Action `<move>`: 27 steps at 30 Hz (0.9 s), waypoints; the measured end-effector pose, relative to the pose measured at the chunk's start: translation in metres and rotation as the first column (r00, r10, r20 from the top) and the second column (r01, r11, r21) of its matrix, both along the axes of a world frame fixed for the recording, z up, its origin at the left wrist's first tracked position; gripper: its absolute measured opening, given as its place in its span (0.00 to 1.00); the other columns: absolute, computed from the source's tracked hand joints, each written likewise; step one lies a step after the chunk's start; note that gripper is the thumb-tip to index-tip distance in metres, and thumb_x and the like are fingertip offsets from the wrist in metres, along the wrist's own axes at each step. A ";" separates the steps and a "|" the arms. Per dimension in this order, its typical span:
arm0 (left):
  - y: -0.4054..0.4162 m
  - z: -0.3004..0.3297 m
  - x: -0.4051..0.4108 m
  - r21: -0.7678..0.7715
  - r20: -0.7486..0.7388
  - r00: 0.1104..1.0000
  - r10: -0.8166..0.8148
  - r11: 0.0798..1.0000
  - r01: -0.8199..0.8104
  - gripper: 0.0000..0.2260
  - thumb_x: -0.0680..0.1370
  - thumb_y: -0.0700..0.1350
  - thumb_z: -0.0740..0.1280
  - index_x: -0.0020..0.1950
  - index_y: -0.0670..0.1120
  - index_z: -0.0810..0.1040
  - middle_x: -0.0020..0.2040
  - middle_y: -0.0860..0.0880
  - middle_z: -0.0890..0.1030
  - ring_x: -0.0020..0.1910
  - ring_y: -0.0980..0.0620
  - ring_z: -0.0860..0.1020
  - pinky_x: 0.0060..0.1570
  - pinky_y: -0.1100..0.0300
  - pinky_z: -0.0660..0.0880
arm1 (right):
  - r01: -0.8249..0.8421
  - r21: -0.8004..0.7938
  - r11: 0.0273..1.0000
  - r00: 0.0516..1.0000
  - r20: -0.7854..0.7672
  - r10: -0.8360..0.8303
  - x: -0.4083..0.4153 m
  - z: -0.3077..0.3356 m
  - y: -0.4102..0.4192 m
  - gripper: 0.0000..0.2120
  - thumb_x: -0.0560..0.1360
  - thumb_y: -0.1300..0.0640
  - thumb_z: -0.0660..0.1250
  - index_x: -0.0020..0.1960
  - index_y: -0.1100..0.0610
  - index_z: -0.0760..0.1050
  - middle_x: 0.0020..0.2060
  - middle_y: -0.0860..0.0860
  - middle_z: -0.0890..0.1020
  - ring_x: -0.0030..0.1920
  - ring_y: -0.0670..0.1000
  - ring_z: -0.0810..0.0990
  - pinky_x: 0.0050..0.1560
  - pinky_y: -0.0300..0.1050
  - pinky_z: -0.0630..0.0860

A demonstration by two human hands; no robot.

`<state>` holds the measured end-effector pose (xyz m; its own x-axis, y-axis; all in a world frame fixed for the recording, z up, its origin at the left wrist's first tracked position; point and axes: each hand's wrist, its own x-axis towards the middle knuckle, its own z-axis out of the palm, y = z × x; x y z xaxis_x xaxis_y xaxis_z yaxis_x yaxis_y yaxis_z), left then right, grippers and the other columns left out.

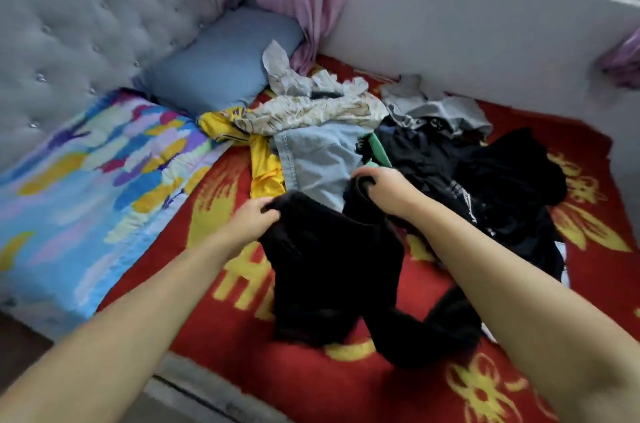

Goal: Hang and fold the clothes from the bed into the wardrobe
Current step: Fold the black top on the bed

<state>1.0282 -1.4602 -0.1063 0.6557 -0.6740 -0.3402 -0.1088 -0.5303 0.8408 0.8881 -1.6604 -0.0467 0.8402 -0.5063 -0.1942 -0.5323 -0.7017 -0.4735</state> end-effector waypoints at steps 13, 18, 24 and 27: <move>0.084 0.372 0.069 -0.939 0.294 0.491 0.820 0.344 -0.014 0.08 0.79 0.43 0.58 0.47 0.56 0.71 0.43 0.57 0.75 0.43 0.60 0.73 0.48 0.64 0.71 | -0.228 -0.228 0.947 0.022 0.971 0.239 0.117 0.367 0.071 0.31 0.67 0.79 0.53 0.66 0.62 0.72 0.61 0.54 0.76 0.65 0.52 0.73 0.68 0.42 0.69; 0.056 0.322 0.033 -0.797 0.554 0.508 0.659 0.597 0.095 0.05 0.77 0.46 0.62 0.41 0.48 0.71 0.38 0.49 0.73 0.38 0.59 0.71 0.42 0.64 0.67 | -0.140 -0.191 0.971 0.302 0.926 0.226 0.078 0.324 0.006 0.25 0.73 0.76 0.56 0.66 0.60 0.72 0.62 0.55 0.77 0.63 0.53 0.74 0.66 0.42 0.70; 0.010 0.130 -0.071 -0.218 0.958 0.247 0.147 0.933 0.287 0.13 0.77 0.48 0.62 0.46 0.40 0.83 0.51 0.42 0.73 0.48 0.42 0.73 0.50 0.52 0.68 | -0.189 -0.482 0.856 0.883 0.297 0.363 -0.024 0.151 -0.084 0.29 0.63 0.67 0.59 0.62 0.55 0.78 0.60 0.51 0.81 0.63 0.53 0.77 0.67 0.51 0.66; -0.011 0.028 -0.152 -0.085 0.943 0.309 -0.127 0.803 0.590 0.11 0.72 0.42 0.64 0.50 0.44 0.82 0.51 0.47 0.73 0.47 0.47 0.73 0.54 0.53 0.69 | -0.223 -0.406 0.886 0.974 -0.067 0.215 -0.088 0.029 -0.116 0.32 0.68 0.68 0.62 0.69 0.47 0.73 0.68 0.46 0.73 0.73 0.48 0.63 0.73 0.52 0.52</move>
<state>0.8758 -1.4715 -0.0781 0.0590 -0.8228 0.5653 -0.9738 0.0772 0.2140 0.7996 -1.7766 -0.0174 0.9371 -0.3479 -0.0279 -0.3488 -0.9306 -0.1106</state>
